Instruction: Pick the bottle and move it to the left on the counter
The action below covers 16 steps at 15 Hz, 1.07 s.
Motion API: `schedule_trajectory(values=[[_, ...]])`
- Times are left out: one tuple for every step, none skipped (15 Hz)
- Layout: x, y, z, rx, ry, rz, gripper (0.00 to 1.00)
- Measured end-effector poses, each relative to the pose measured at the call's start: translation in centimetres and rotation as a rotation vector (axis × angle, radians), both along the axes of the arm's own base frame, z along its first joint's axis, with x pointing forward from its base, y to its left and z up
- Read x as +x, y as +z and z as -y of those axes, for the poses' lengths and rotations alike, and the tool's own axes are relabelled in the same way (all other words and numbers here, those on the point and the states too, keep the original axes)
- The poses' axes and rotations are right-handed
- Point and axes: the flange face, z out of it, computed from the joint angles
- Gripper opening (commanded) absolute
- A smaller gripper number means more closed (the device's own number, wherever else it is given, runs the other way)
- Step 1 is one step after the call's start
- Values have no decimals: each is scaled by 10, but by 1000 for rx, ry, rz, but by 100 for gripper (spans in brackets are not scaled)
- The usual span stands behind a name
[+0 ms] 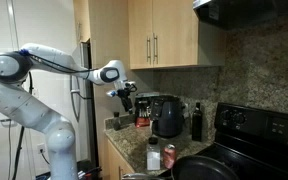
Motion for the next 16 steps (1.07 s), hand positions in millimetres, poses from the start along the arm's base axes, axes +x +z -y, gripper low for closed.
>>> schedule_trajectory(values=[[0, 0, 0, 0, 0, 0, 100], [0, 0, 0, 0, 0, 0, 100], [0, 0, 0, 0, 0, 0, 100], [0, 0, 0, 0, 0, 0, 100], [0, 0, 0, 0, 0, 0, 100], [0, 0, 1, 2, -8, 2, 100], [0, 2, 4, 10, -36, 7, 100], [0, 4, 13, 31, -83, 13, 100], [-2, 7, 29, 56, -132, 22, 100], [-7, 10, 52, 85, -184, 29, 100], [-15, 11, 76, 115, -236, 37, 100], [-26, 10, 103, 148, -292, 45, 100], [-39, 6, 128, 183, -347, 51, 100], [-47, 4, 141, 195, -361, 56, 100], [-48, 6, 141, 193, -357, 62, 100], [-46, 7, 137, 186, -350, 63, 100]])
